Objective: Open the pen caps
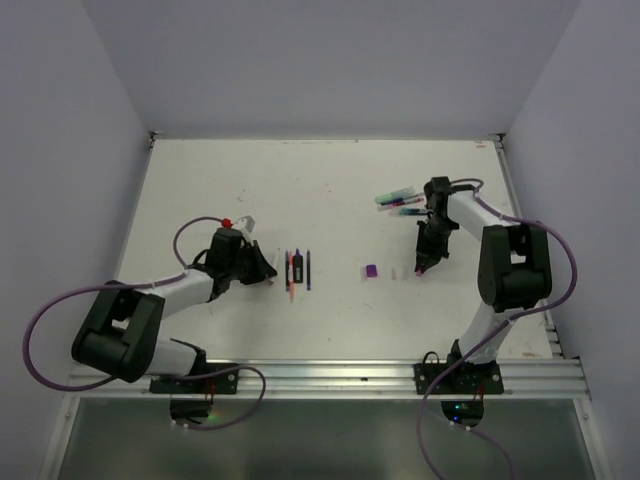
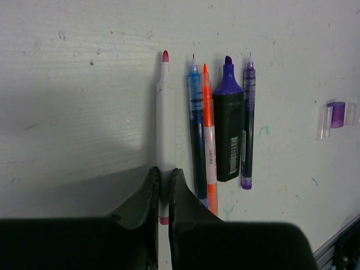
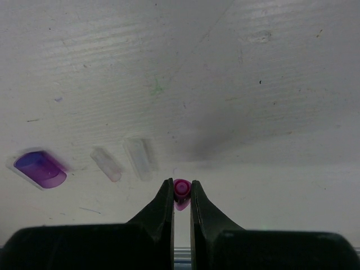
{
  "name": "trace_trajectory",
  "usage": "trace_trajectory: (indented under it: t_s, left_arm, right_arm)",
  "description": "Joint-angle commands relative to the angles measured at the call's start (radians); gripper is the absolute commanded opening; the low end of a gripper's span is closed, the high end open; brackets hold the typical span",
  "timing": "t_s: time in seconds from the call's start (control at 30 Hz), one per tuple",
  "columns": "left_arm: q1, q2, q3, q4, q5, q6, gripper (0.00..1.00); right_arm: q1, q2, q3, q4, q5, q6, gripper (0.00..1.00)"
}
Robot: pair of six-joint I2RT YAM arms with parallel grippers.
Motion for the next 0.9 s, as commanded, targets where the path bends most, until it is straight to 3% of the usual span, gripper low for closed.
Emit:
trace_trajectory:
  t_s: [0.0, 0.43, 0.6, 0.87]
  left_arm:
    - [-0.010, 0.013, -0.012, 0.084, 0.031, -0.032, 0.00]
    - [-0.016, 0.091, -0.049, 0.127, 0.111, -0.110, 0.03]
    - [-0.016, 0.101, -0.060, 0.143, 0.140, -0.127, 0.17]
    - [-0.014, 0.099, -0.059, 0.130, 0.155, -0.122, 0.27]
  right_arm:
    - [0.001, 0.005, -0.013, 0.053, -0.022, -0.029, 0.00]
    - [0.001, 0.087, -0.015, 0.090, -0.079, -0.029, 0.04]
    - [0.001, 0.087, -0.016, 0.096, -0.082, -0.029, 0.14]
    - [0.001, 0.050, -0.005, 0.087, -0.093, -0.023, 0.28]
